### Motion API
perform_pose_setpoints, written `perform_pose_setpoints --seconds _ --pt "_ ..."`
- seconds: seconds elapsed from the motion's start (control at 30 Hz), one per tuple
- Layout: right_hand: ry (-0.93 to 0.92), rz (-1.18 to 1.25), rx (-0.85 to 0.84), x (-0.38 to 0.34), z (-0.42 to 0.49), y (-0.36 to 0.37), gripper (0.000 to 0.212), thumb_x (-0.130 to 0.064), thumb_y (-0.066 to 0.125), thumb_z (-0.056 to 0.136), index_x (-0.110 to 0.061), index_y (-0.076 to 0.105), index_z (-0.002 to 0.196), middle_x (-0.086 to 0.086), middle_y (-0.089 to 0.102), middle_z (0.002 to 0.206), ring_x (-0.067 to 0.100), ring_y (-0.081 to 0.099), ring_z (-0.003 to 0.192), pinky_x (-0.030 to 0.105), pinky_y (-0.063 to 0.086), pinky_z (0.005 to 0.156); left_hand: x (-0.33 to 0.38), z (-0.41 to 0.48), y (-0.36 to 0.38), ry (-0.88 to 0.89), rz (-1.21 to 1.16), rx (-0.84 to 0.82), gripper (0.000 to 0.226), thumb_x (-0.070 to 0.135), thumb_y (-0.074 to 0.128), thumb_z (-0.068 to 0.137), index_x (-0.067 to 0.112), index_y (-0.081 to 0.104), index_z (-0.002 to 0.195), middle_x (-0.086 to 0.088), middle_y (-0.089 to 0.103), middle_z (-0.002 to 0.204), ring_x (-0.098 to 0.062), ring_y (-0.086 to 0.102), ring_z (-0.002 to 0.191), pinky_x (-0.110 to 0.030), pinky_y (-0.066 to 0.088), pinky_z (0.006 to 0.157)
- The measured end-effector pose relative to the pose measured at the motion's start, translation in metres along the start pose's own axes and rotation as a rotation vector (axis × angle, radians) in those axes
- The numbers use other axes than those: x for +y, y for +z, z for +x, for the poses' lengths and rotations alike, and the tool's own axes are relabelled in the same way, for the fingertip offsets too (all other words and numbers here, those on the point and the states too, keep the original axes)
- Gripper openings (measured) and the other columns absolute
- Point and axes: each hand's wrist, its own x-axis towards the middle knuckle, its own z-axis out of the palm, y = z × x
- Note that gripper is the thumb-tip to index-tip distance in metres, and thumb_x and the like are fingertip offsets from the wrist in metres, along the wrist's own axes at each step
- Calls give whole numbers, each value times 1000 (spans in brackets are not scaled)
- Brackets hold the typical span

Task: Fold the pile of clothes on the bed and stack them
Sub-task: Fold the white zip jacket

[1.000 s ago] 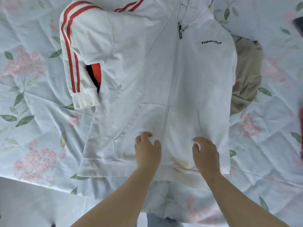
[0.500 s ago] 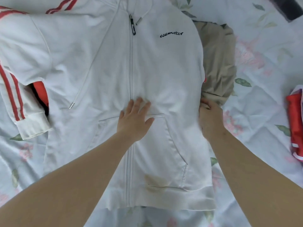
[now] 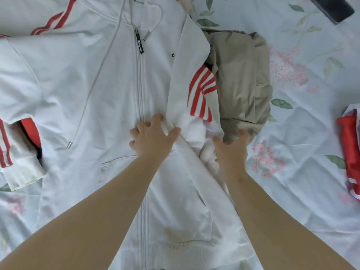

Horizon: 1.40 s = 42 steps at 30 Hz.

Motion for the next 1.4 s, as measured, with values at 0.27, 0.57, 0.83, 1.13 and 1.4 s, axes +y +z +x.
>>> perform_pose_setpoints --seconds 0.27,0.57,0.83,1.13,1.4 --pt "-12 -91 -95 8 14 -5 20 -9 46 85 -20 53 100 7 59 100 22 55 82 28 43 66 5 5 3 -12 20 48 58 57 55 83 30 38 132 -10 39 131 -33 32 121 -42 31 93" --pt "-27 -114 -63 -10 10 -43 23 -17 48 89 -17 41 67 0 44 62 19 40 53 28 36 47 29 0 -3 400 -135 72 55 28 48 95 23 28 146 4 33 149 -21 28 138 -41 29 108" --pt "-362 478 476 -134 50 -129 18 -9 39 88 -22 42 76 0 50 69 16 51 62 36 55 74 72 -2 -17 577 -202 -179 50 34 35 101 28 23 149 11 23 155 -9 16 144 -31 17 114" --pt "-120 319 214 -82 76 -113 56 -8 48 91 -22 29 142 4 46 130 18 50 107 28 43 90 97 16 1 657 26 -169 53 34 36 100 25 19 149 3 10 159 -11 10 145 -34 20 113" --pt "308 592 262 -29 95 -92 40 -21 49 93 -8 44 130 3 44 74 18 44 65 31 42 62 86 26 39 721 356 -123 59 49 22 97 26 12 150 6 2 159 -16 -6 146 -45 1 116"
